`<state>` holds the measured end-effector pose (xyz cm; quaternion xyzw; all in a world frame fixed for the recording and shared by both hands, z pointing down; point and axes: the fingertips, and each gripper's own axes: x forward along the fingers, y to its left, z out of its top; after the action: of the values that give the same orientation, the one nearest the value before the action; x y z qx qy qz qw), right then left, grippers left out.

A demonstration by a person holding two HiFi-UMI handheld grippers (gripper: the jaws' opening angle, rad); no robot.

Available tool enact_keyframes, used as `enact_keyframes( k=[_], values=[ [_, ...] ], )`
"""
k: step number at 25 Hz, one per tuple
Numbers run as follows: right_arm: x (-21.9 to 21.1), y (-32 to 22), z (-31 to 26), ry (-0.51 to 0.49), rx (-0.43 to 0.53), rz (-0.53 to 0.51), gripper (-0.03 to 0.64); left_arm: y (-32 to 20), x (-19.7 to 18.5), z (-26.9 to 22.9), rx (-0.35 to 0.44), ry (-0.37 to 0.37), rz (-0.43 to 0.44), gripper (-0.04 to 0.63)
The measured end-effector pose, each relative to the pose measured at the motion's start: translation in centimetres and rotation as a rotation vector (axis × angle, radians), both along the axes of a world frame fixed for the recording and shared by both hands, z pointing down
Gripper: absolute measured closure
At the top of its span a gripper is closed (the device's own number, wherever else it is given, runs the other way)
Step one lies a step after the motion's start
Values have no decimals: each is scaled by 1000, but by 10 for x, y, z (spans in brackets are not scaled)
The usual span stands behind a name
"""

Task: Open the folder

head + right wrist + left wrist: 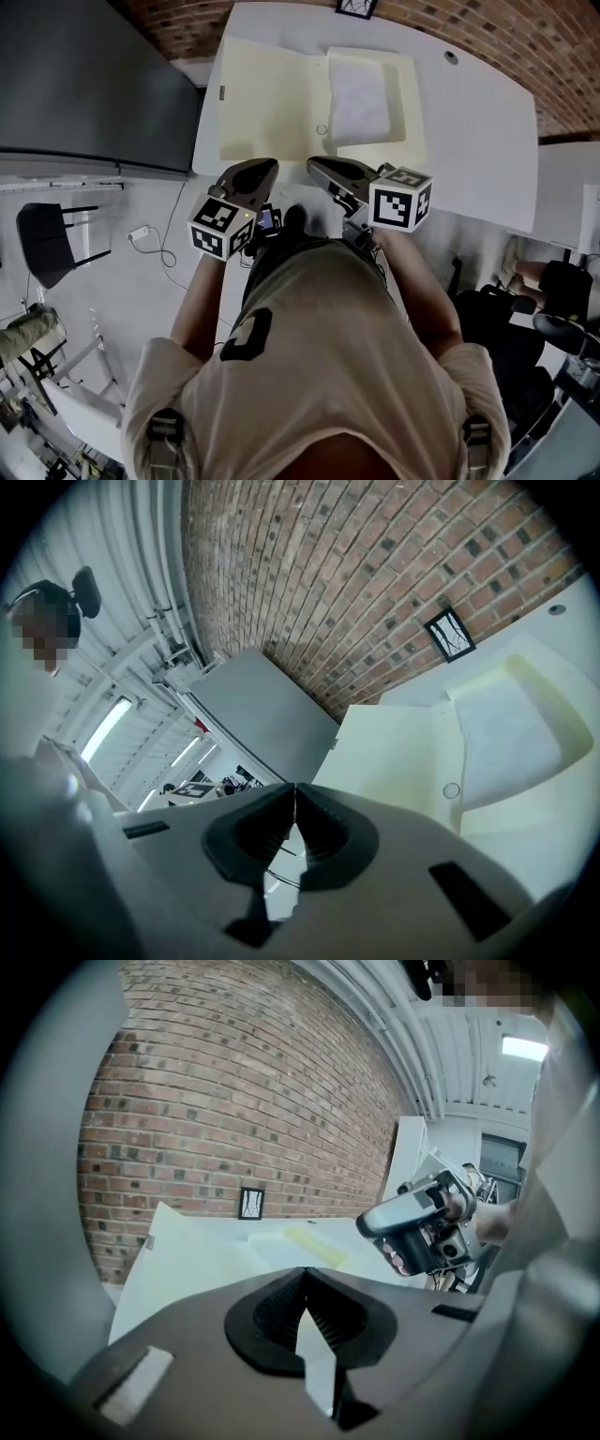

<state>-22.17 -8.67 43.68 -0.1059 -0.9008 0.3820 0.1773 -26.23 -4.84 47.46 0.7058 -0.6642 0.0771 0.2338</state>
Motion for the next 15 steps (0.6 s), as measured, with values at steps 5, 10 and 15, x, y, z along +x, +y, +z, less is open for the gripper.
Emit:
enact_keyframes(
  k=[5, 10, 15],
  values=[
    [39, -11, -5, -20, -17, 14, 609, -21, 41, -13, 15, -28, 44, 591],
    [75, -21, -8, -23, -39, 36, 609, -35, 79, -22, 15, -37, 74, 591],
    [114, -34, -13, -29, -49, 71, 609, -49, 111, -32, 18, -50, 94, 591]
  ],
)
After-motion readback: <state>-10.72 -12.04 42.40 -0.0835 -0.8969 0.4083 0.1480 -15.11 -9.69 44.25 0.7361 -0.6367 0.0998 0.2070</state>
